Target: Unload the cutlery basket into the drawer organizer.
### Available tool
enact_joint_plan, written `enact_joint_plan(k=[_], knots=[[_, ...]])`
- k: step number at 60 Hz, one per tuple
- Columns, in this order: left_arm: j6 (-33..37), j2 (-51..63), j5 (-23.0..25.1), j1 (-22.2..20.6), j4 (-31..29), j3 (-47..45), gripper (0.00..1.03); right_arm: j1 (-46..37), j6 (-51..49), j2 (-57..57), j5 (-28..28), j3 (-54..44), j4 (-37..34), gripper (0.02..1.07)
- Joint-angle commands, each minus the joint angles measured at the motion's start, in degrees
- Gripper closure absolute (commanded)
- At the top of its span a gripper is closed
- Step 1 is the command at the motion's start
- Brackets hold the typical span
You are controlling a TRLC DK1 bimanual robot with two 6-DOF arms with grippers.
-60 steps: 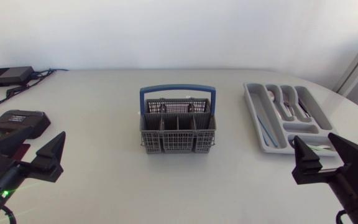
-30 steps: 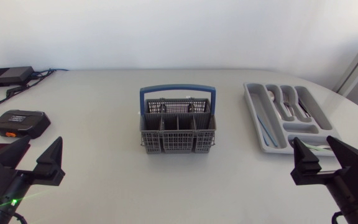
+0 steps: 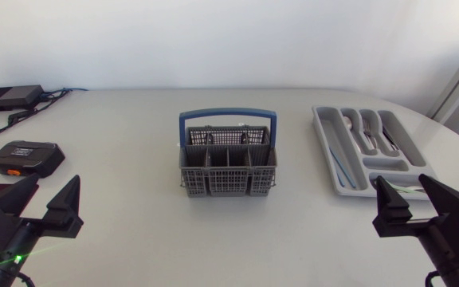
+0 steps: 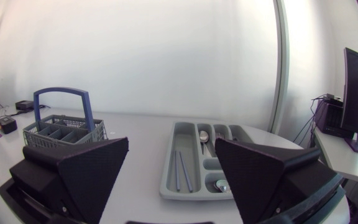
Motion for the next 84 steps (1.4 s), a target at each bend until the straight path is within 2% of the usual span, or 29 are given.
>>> enact_joint_plan(k=[1,84], knots=[[-1.5,-0.4,-0.3,0.4,-0.1,-2.5,0.05,-0.3,1.5,-0.3,0.1,-1.1,1.0,0.07],[-1.5,-0.4,-0.3,0.4,-0.1,-2.5,0.04,-0.3,1.5,-0.3,0.1,-1.1,1.0,0.07]])
